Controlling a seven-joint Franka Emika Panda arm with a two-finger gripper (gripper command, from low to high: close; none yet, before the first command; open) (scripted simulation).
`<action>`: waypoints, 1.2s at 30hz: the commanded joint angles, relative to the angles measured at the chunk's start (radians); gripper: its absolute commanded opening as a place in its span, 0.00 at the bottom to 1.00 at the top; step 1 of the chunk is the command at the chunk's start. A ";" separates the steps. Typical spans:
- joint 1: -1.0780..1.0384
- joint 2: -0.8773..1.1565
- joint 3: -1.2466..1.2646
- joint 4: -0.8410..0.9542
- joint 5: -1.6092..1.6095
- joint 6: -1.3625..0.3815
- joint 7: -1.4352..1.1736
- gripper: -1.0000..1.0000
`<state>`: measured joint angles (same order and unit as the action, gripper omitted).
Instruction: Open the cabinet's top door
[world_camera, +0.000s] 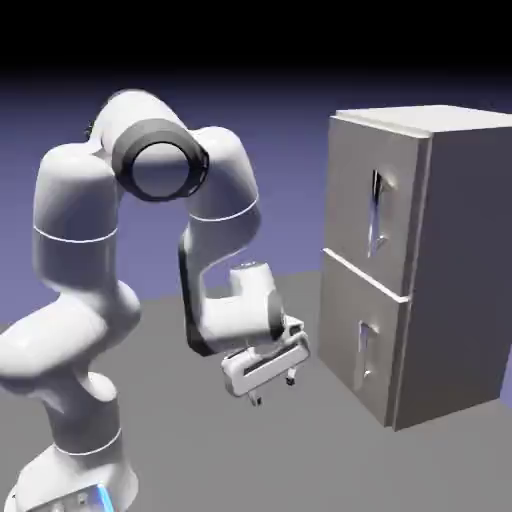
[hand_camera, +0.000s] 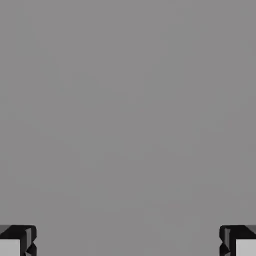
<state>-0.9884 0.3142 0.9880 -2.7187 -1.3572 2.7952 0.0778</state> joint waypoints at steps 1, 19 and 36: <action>-0.032 0.028 0.032 0.003 -0.044 -0.008 -0.021 0.50; -0.609 0.538 0.602 0.056 -0.826 -0.147 -0.404 0.50; -0.887 0.870 0.944 0.213 -1.429 -0.266 -0.671 0.50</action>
<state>-1.8752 1.1838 1.9323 -2.5057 -2.7857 2.5294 -0.5933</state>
